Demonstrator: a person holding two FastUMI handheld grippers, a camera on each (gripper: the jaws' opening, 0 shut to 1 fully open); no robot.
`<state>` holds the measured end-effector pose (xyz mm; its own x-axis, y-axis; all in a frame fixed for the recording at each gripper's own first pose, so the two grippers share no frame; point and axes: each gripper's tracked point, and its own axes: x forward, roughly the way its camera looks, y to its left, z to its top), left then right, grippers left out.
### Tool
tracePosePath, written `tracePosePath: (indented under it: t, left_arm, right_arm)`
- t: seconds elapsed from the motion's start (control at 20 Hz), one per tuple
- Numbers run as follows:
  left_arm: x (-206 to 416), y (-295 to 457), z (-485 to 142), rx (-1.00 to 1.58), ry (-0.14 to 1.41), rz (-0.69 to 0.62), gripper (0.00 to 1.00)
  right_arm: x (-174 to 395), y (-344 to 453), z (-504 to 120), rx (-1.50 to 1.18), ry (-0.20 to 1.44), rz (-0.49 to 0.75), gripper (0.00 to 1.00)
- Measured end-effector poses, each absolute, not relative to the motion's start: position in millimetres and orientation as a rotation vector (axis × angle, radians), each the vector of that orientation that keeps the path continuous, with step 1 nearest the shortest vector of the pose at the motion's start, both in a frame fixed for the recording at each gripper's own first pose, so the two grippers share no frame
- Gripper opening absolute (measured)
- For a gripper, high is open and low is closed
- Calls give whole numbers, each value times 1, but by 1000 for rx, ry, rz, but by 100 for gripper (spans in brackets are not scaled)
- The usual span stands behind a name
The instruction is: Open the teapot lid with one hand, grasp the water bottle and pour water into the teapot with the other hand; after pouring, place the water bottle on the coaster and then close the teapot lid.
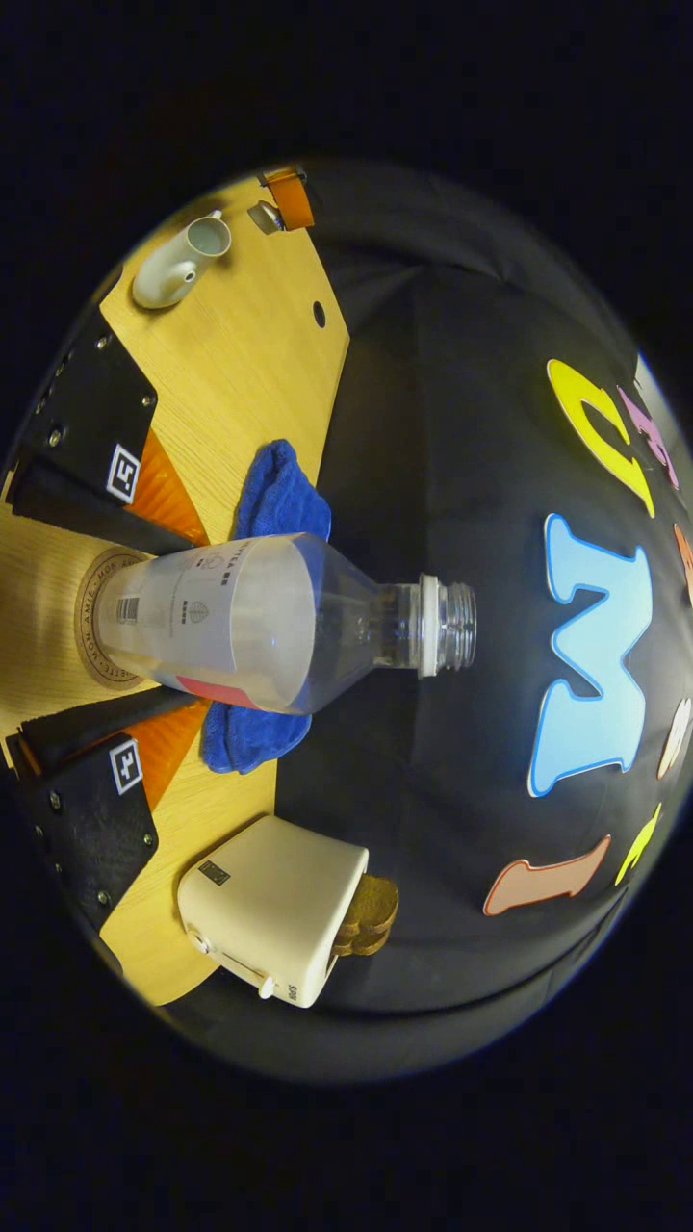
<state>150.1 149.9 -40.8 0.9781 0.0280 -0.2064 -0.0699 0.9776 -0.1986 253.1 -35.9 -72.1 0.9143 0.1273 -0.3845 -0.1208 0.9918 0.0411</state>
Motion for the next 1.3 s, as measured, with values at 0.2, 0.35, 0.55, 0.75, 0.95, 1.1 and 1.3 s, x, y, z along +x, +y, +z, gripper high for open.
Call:
tracePosePath:
  t: [0.2, 0.35, 0.55, 0.75, 0.95, 1.1, 1.3]
  left_arm:
    - [149, 146, -44, -201, 206, 45, 12]
    - [151, 145, -44, -195, 211, 43, 12]
    - [151, 144, -46, -194, 214, 37, 12]
    - [151, 143, -44, -188, 211, 36, 12]
    - [151, 142, -44, -188, 214, 33, 12]
    - [150, 138, -43, -198, 208, 22, 12]
    - [148, 131, -37, -194, 198, 5, 12]
  right_arm:
    - [253, -36, -78, 41, 416, 129, 75]
    - [252, -36, -79, 43, 411, 123, 75]
    - [252, -36, -80, 65, 419, 117, 77]
    - [252, -35, -78, 83, 418, 120, 80]
    - [248, -32, -69, 64, 402, 116, 99]
    - [246, -33, -52, 53, 368, 101, 99]
    - [241, -36, -19, 66, 312, 85, 99]
